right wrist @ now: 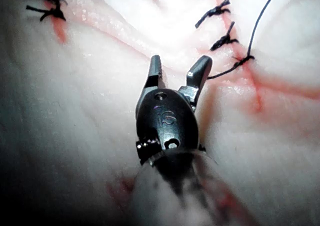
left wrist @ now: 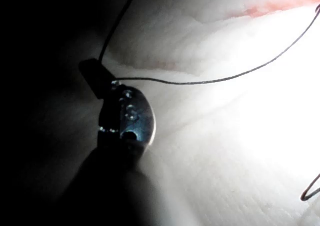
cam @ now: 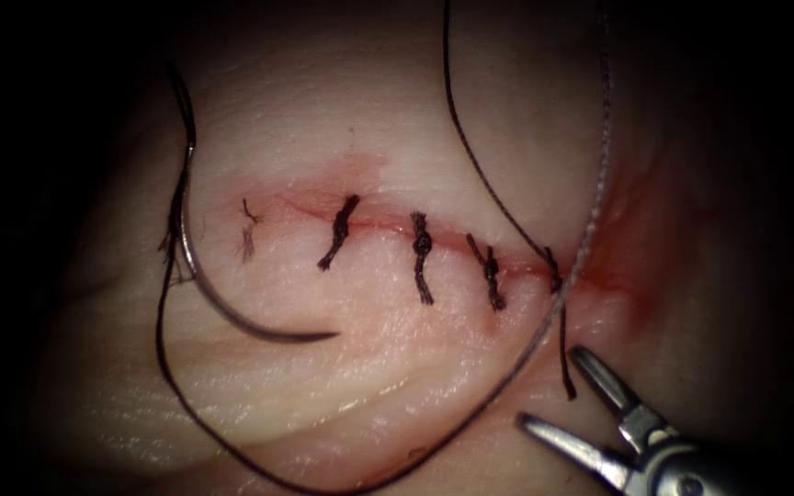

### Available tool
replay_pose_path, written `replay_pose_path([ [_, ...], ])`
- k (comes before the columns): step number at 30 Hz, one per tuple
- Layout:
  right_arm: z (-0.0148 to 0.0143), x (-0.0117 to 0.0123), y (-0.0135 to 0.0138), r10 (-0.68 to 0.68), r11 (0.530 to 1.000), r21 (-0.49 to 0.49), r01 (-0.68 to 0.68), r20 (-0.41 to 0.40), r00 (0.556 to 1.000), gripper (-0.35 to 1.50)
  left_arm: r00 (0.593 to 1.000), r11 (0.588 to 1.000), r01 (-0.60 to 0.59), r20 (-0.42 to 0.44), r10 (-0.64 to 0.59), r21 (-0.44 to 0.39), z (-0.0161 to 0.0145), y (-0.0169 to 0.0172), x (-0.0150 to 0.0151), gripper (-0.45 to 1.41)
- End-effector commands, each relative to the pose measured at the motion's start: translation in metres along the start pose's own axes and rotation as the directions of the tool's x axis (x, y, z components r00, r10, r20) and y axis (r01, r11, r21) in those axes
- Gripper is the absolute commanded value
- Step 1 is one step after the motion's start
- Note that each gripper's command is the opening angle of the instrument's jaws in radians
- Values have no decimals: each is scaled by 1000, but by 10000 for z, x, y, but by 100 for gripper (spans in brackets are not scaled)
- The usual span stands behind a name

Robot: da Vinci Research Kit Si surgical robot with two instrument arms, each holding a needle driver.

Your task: Wound Closure

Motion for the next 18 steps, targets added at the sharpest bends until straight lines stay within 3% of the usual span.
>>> replay_pose_path([
  [1, 8, 1, -3, 6, 1000, -2, -6, -1, 1000, 111, 1000, 1000, -3, -6, 3, -3, 8, -4, -3, -45],
  [2, 6, 7, 0, 24, 1000, 1, -24, 1, 1000, 118, 997, 999, 43, -69, -45, -33, 6, 7, 17, -45],
  [6, 1, 14, 8, 23, 999, 39, -22, -20, 1000, 111, 984, 993, 93, -143, -104, -76, 1, 24, 45, -45],
  [7, -3, 22, 20, -111, 992, 66, 111, -3, 994, 109, 966, 986, 116, -218, -140, -120, -4, 46, 75, -45],
  [8, -3, 22, 20, -111, 992, 66, 111, -3, 994, 109, 966, 986, 116, -218, -140, -120, -4, 46, 75, -45],
  [9, -4, 28, 29, -149, 984, 102, 146, 22, 989, 109, 953, 981, 131, -254, -165, -145, -6, 61, 94, -45],
  [11, -1, 36, 43, -156, 976, 157, 150, 31, 987, 123, 937, 974, 143, -293, -190, -174, -10, 78, 115, -45],
  [14, 6, 43, 64, -135, 968, 215, 128, 21, 991, 121, 908, 961, 164, -346, -236, -224, -16, 100, 144, -45],
  [15, 8, 44, 69, -132, 966, 227, 124, 22, 991, 116, 900, 957, 165, -361, -244, -237, -18, 107, 153, -45],
  [18, 23, 42, 82, -130, 942, 314, 115, 29, 991, 42, 866, 938, 182, -404, -295, -294, -26, 136, 184, -45],
])
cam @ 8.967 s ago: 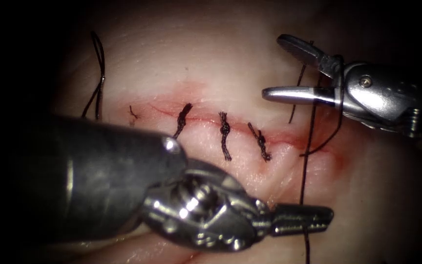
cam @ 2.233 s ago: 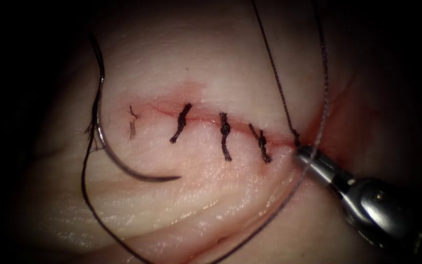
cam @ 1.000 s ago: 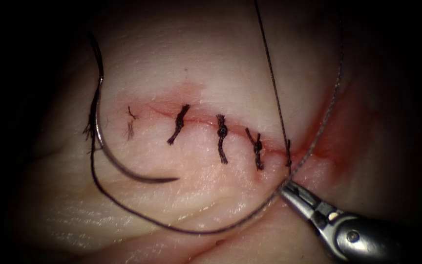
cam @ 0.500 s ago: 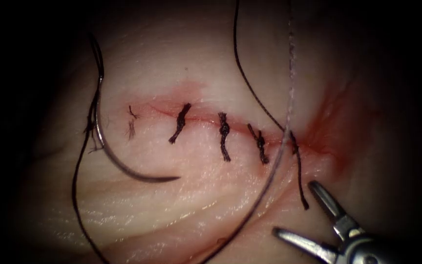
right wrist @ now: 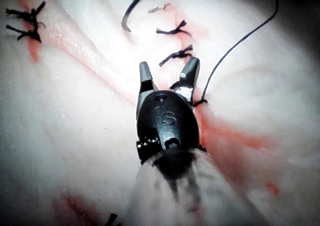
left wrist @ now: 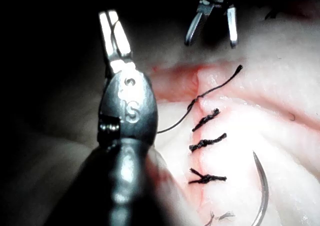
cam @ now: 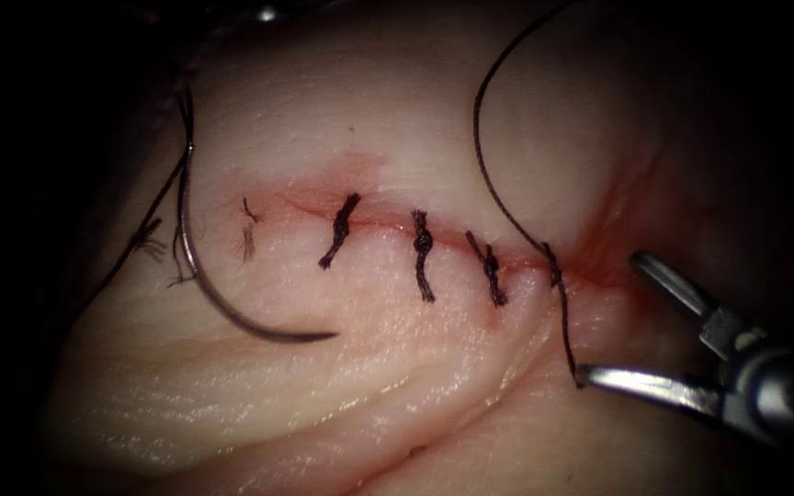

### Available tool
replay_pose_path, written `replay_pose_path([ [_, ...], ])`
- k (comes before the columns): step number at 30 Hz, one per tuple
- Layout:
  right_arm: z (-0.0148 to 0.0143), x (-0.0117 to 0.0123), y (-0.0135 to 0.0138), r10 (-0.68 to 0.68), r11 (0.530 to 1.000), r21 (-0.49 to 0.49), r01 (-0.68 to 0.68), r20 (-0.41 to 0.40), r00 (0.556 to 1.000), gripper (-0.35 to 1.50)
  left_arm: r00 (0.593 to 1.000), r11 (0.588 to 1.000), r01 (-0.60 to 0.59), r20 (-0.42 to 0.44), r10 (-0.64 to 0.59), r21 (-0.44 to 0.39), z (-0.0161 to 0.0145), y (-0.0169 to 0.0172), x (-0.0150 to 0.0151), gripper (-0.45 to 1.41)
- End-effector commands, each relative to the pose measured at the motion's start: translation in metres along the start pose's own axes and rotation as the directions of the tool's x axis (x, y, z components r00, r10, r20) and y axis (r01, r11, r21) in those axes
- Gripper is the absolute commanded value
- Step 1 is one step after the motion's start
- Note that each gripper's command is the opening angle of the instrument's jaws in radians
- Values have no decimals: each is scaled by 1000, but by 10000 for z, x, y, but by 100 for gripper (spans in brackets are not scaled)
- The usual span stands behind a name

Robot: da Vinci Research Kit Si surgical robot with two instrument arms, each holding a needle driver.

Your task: Wound Closure

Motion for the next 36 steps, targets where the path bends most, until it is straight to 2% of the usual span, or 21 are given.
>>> replay_pose_path([
  [1, 19, -6, 7, 23, 999, 47, -23, -13, 1000, 0, 1000, 1000, 8, -7, -9, -10, 6, 4, -3, -45],
  [2, 23, -8, 8, 32, 997, 65, -31, -11, 999, -21, 1000, 1000, 16, -11, -17, -17, 8, 11, -1, -45],
  [3, 28, -11, 9, 34, 997, 75, -33, -14, 999, -35, 999, 999, 27, -19, -28, -24, 10, 22, 0, -45],
  [6, 40, -16, 11, 62, 994, 90, -60, -21, 998, -35, 999, 998, 36, -24, -37, -43, 12, 37, 0, -45],
  [7, 52, -23, 14, 77, 992, 105, -74, -33, 996, -35, 998, 996, 49, -27, -51, -68, 11, 53, -2, -45],
  [15, 89, -41, 33, 96, 990, 103, -92, -37, 995, -35, 994, 988, 105, 1, -106, -116, 0, 103, -20, -45],
  [16, 93, -42, 42, 102, 991, 95, -96, -60, 993, -35, 992, 981, 125, 16, -124, -145, -4, 118, -26, -45],
  [18, 94, -42, 47, 105, 991, 88, -99, -74, 992, -35, 992, 979, 128, 26, -126, -156, -6, 123, -28, -45],
  [19, 102, -39, 56, 112, 989, 115, -98, -124, 986, -35, 987, 969, 156, 58, -148, -192, -11, 138, -35, -45],
  [23, 121, -27, 66, 154, 974, 192, -117, -192, 969, -35, 977, 946, 190, 146, -155, -263, -18, 151, -50, -45],
  [26, 120, -20, 73, 177, 967, 222, -125, -233, 956, -35, 967, 943, 193, 216, -136, -271, -25, 149, -57, -45],
  [30, 107, -9, 81, 245, 937, 316, -146, -300, 922, -35, 942, 961, 186, 314, -117, -202, -41, 126, -75, -45],
  [33, 94, -2, 81, 291, 879, 463, -112, -334, 897, -35, 927, 972, 168, 361, -99, -163, -48, 96, -104, -45],
  [36, 88, -4, 82, 279, 844, 532, -66, -332, 901, -35, 924, 975, 164, 369, -99, -151, -46, 83, -118, -45],
])
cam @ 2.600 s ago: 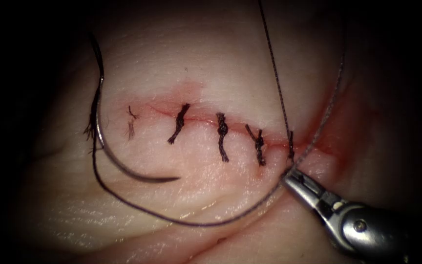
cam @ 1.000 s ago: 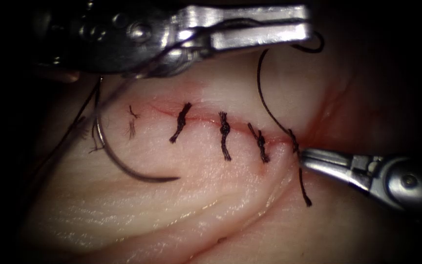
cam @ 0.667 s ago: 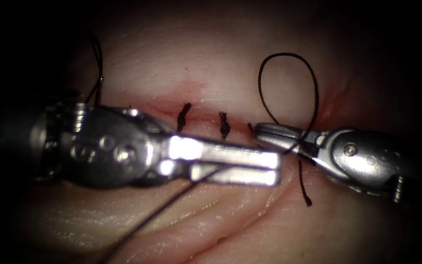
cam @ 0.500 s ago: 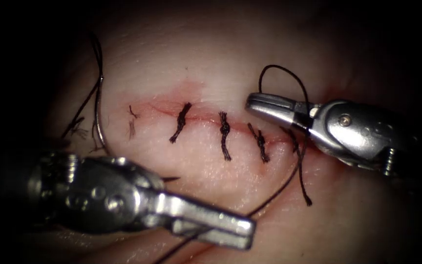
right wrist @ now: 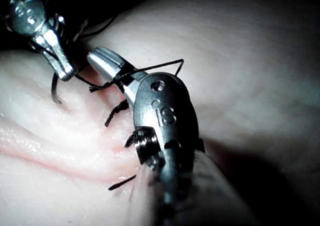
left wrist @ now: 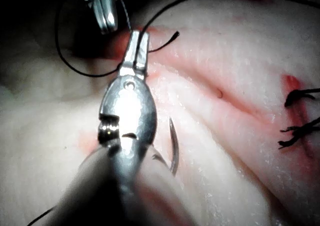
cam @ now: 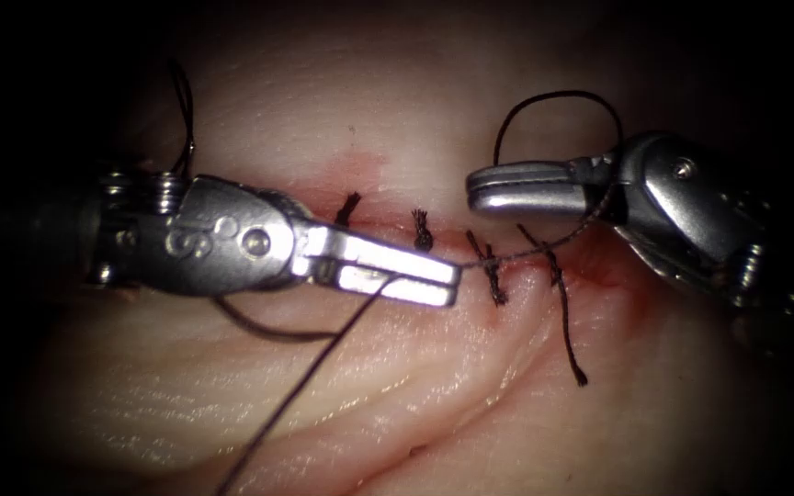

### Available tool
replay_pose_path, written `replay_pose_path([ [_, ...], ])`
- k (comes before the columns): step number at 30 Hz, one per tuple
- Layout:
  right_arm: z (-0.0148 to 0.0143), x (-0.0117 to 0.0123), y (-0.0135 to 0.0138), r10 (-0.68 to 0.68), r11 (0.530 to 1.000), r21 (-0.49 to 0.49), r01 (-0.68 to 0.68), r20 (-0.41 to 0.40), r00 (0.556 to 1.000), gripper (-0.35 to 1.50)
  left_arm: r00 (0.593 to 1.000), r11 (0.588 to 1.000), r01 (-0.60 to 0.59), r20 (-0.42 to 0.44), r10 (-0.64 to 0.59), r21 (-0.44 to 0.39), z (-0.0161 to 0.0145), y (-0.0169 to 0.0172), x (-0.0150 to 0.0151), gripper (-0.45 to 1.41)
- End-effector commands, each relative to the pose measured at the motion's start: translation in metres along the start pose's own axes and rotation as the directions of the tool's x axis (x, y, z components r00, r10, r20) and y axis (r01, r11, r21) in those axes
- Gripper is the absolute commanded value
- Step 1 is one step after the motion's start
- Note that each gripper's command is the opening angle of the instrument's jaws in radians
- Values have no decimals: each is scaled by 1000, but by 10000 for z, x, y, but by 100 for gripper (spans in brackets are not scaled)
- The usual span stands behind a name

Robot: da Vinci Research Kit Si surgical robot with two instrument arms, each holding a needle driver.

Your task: Wound Closure

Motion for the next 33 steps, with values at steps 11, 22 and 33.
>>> replay_pose_path([
  [11, -16, 2, -7, -49, 965, 261, 40, 30, 998, -35, 1000, 1000, -6, 12, 6, 0, 23, -39, -31, -45],
  [22, 2, -19, -43, -360, 840, 532, 104, 404, 841, 71, 1000, 1000, -6, 18, 6, 7, 23, -51, -39, -45],
  [33, 2, -49, -56, -532, 780, 614, 120, 551, 643, 119, 1000, 1000, 5, 24, -6, 11, 24, -34, -32, -45],
])
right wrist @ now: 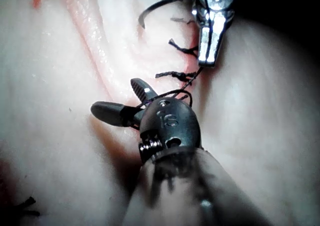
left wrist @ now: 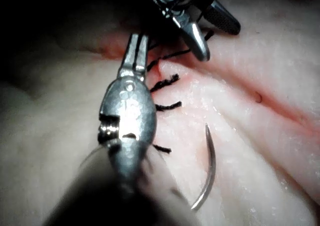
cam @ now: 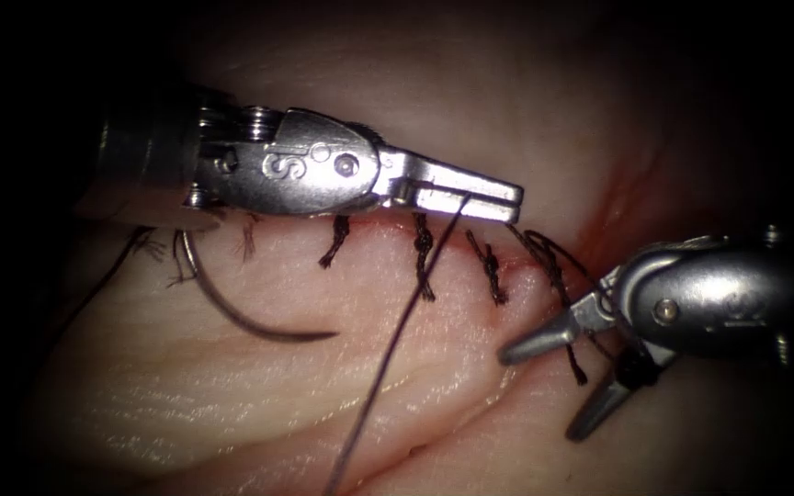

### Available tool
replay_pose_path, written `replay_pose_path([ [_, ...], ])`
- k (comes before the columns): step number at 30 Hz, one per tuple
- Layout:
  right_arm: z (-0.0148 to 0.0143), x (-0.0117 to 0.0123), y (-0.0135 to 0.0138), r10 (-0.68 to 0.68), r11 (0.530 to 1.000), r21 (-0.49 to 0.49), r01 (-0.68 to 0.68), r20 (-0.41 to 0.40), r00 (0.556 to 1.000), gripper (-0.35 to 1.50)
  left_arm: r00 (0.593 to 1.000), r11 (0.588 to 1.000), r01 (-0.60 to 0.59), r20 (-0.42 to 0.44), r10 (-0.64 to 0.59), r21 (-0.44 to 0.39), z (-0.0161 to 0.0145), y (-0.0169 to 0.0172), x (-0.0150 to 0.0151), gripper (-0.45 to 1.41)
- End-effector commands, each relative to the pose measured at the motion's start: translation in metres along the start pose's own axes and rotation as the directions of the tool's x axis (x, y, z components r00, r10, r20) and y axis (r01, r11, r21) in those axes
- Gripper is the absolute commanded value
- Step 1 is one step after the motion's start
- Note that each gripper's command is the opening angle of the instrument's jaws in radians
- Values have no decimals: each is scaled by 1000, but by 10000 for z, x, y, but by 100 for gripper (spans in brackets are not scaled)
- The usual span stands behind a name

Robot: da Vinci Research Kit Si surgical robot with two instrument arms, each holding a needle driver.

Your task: Wound Closure

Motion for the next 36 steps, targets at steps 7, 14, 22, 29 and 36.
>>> replay_pose_path([
  [7, 3, -18, 4, -9, 1000, 28, 8, 61, 998, 118, 1000, 1000, 4, 2, -4, -6, 1, 3, -3, -45],
  [14, -2, -30, -1, -11, 996, 88, 6, 57, 998, -20, 1000, 1000, 12, -2, -12, 1, 5, 11, -3, -45],
  [22, -4, -29, 2, -9, 994, 105, 3, 58, 998, -35, 1000, 1000, 5, -9, -5, -10, 18, 40, 9, -45],
  [29, -21, -34, 11, 12, 997, 77, -13, 9, 1000, -35, 1000, 999, -18, 20, 19, -33, 35, 91, 20, -45],
  [36, -51, -42, 26, 67, 998, 25, -65, -126, 990, -35, 998, 997, 1, 60, 3, -77, 66, 146, 7, -45],
])
